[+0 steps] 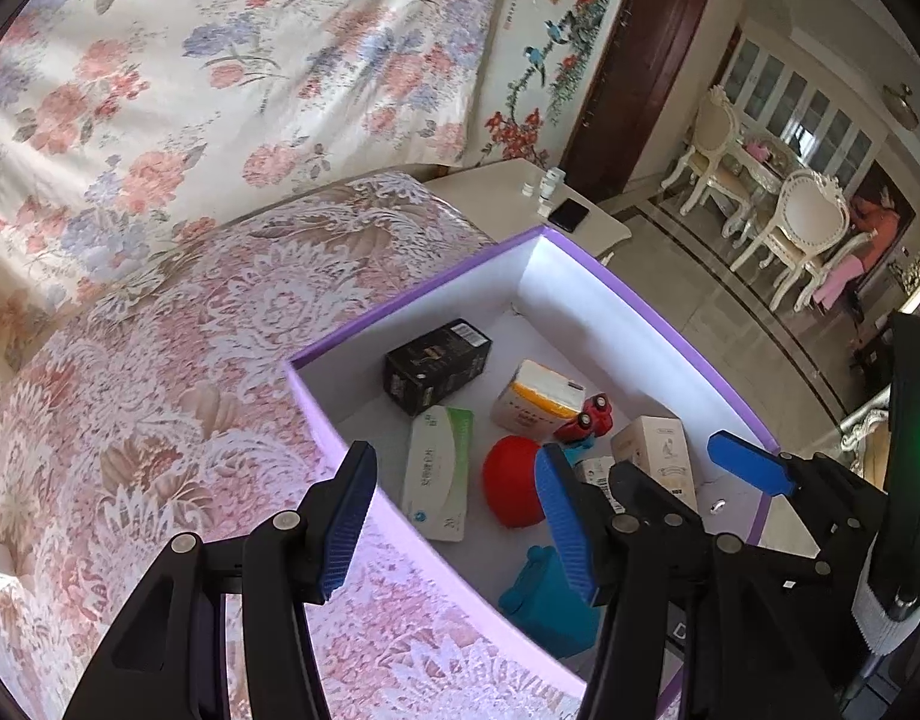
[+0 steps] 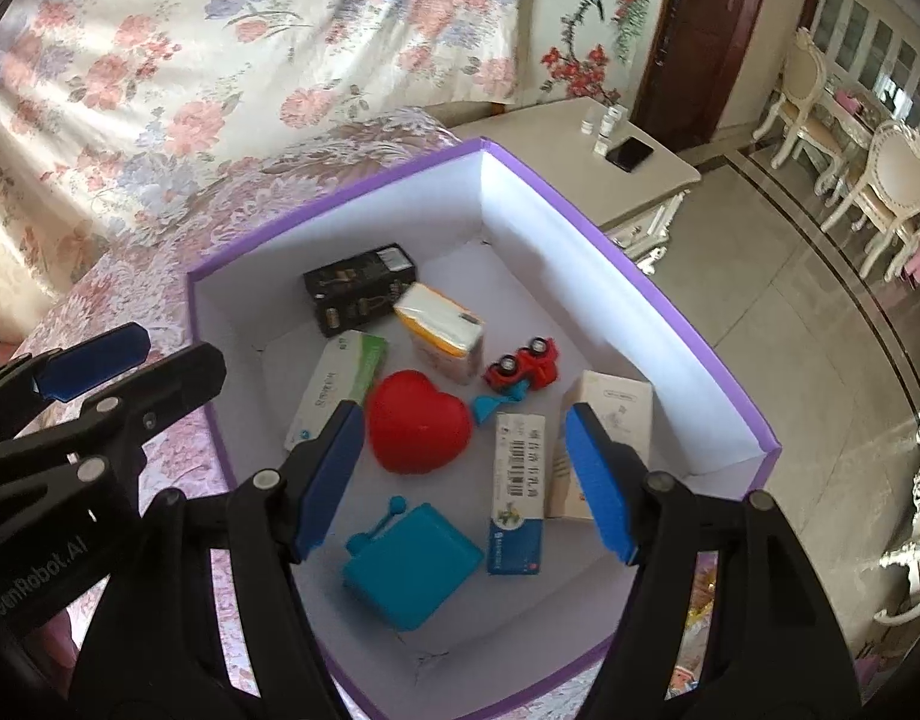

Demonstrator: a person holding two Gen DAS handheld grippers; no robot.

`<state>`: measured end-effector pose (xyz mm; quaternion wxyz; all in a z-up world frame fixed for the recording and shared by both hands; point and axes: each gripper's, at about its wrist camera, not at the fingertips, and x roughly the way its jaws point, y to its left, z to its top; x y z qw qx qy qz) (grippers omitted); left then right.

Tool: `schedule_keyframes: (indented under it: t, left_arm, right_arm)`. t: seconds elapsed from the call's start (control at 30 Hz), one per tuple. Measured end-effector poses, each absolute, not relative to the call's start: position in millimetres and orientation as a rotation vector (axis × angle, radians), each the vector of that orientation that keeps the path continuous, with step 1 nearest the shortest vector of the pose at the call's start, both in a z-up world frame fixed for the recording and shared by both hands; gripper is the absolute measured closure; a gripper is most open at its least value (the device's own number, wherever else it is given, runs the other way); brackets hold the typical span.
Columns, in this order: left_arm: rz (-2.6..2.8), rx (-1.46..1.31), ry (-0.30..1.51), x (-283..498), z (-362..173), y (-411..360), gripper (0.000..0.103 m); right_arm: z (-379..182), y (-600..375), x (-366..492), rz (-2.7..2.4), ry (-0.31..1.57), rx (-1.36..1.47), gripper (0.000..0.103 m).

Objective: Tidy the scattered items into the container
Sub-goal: 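Move both open tools back over the bed toward the pink soap and white box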

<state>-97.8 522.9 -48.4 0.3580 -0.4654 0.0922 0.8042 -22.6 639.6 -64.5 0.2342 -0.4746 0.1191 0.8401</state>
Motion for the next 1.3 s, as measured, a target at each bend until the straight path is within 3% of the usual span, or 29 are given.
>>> schedule_keyframes:
  t: [0.57,1.3]
  left_arm:
    - [2.295,-1.251,0.047,-122,-35,367,0.047]
    - [2.491,-1.420,-0.102,-132,-69,176,0.047]
  right_arm:
    - [-42,505,-68,2.553,0.156,-1.339,0.031]
    - [-91,337,-103,2.673,-0.023,-1.597,0.031]
